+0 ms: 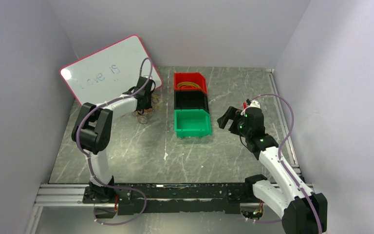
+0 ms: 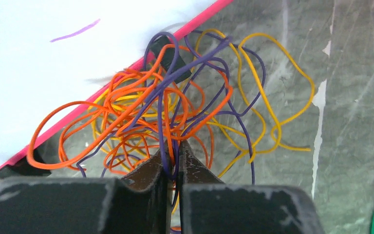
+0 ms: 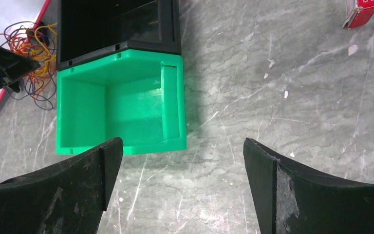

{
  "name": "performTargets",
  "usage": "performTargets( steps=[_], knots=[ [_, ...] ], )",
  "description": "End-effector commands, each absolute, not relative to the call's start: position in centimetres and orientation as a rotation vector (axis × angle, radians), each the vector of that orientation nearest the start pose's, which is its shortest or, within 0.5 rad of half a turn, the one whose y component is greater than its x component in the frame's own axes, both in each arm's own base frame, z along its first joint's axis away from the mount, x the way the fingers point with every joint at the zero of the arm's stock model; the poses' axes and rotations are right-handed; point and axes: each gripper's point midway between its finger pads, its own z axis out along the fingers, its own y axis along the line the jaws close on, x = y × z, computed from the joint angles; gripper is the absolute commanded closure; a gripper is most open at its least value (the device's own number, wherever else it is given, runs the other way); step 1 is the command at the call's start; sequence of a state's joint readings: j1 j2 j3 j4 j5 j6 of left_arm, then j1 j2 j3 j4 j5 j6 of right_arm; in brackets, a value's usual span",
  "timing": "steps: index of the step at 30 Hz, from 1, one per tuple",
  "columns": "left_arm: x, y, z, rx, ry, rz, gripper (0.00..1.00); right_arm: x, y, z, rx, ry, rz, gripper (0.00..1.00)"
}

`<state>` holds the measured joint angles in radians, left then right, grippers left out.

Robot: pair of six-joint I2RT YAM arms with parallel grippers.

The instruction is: Untangle the cables

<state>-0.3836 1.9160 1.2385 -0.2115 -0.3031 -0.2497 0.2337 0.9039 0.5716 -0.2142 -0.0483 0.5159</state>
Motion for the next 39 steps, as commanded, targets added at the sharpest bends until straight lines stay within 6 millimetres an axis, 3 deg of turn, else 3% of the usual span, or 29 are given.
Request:
performTargets(
  steps=[1, 5, 10, 24, 30, 32, 34, 36, 39],
  knots=[
    [43.8, -13.5, 7.0, 0.020, 2.354, 0.038, 0.93, 28.7, 9.8, 13.9, 0.285, 2.128, 0.514, 0.03],
    [42.1, -13.8, 8.5, 0.010, 2.347, -0.022, 0.93, 28.6, 9.6, 14.0, 0.288, 2.120, 0.505, 0.03],
    [38.4, -14.0, 10.7, 0.021, 2.347, -0.048, 0.93, 28.6, 9.4, 13.9, 0.279, 2.125, 0.481, 0.03],
    [24.0, -18.0, 14.4, 0.033, 2.401, -0.210, 0.93, 28.6, 9.3, 13.4, 0.283, 2.132, 0.479, 0.03],
    [18.5, -19.0, 13.7, -0.006, 2.481, -0.195, 0.93, 28.5, 9.2, 13.5, 0.285, 2.128, 0.477, 0.03],
    [17.9, -18.7, 12.4, -0.021, 2.498, -0.194, 0.92, 28.4, 9.2, 13.7, 0.281, 2.124, 0.477, 0.03],
    [18.1, -18.4, 11.8, -0.039, 2.478, -0.191, 0.83, 28.3, 9.2, 13.9, 0.276, 2.118, 0.474, 0.03],
    [18.9, -18.0, 11.8, -0.061, 2.439, -0.181, 0.72, 28.2, 9.2, 14.2, 0.266, 2.111, 0.477, 0.03],
    [20.8, -17.3, 12.2, -0.078, 2.392, -0.178, 0.66, 28.0, 9.2, 14.8, 0.253, 2.096, 0.480, 0.03]
  ],
)
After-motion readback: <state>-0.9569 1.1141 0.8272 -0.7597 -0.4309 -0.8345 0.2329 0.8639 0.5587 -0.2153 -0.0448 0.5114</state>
